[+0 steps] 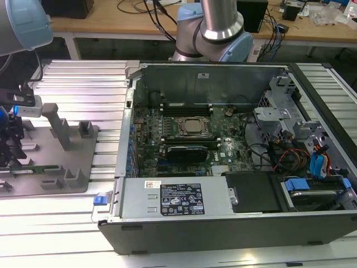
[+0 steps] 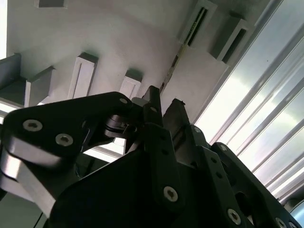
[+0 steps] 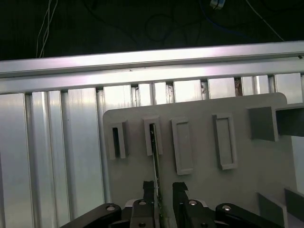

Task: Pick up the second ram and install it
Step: 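Pick up the second ram and move it above second insertion slot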

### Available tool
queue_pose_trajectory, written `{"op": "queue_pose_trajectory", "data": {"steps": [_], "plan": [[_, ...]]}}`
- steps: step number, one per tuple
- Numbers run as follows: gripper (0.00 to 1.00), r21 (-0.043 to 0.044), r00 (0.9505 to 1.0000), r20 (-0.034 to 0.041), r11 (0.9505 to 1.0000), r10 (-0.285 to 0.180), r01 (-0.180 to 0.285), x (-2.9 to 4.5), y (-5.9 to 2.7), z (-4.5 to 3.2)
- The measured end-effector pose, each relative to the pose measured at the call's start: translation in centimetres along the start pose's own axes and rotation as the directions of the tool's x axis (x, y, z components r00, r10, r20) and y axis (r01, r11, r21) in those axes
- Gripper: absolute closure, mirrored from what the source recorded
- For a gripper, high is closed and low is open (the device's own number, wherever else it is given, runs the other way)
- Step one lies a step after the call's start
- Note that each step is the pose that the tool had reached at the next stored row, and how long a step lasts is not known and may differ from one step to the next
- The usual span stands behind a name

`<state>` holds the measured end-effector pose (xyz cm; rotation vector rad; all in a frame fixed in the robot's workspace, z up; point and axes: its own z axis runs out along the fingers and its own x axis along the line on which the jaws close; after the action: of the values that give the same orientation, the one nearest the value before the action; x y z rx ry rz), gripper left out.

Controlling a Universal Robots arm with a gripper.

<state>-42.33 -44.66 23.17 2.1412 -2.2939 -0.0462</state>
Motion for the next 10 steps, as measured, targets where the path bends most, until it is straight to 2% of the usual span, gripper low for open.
{"op": "queue_pose_trajectory", "data": {"steps": [1, 3, 6, 7, 8, 10], "plan": [[0.72, -0.0001, 1.0000, -0.0002, 1.0000, -0.007, 0.007, 0.00, 0.00, 0.04], [0.72, -0.0010, 0.9982, -0.0014, 0.9982, -0.060, 0.060, 0.01, -0.02, 0.27], [0.72, -0.0022, 0.9923, -0.0028, 0.9923, -0.124, 0.124, 0.01, -0.02, 0.61], [0.72, -0.0029, 0.9880, -0.0040, 0.9880, -0.154, 0.154, 0.01, -0.03, 0.87], [0.72, -0.0032, 0.9864, -0.0050, 0.9864, -0.164, 0.164, 0.02, 0.00, 1.13], [0.72, -0.0033, 0.9865, -0.0059, 0.9865, -0.164, 0.164, 0.03, 0.00, 1.58]]}}
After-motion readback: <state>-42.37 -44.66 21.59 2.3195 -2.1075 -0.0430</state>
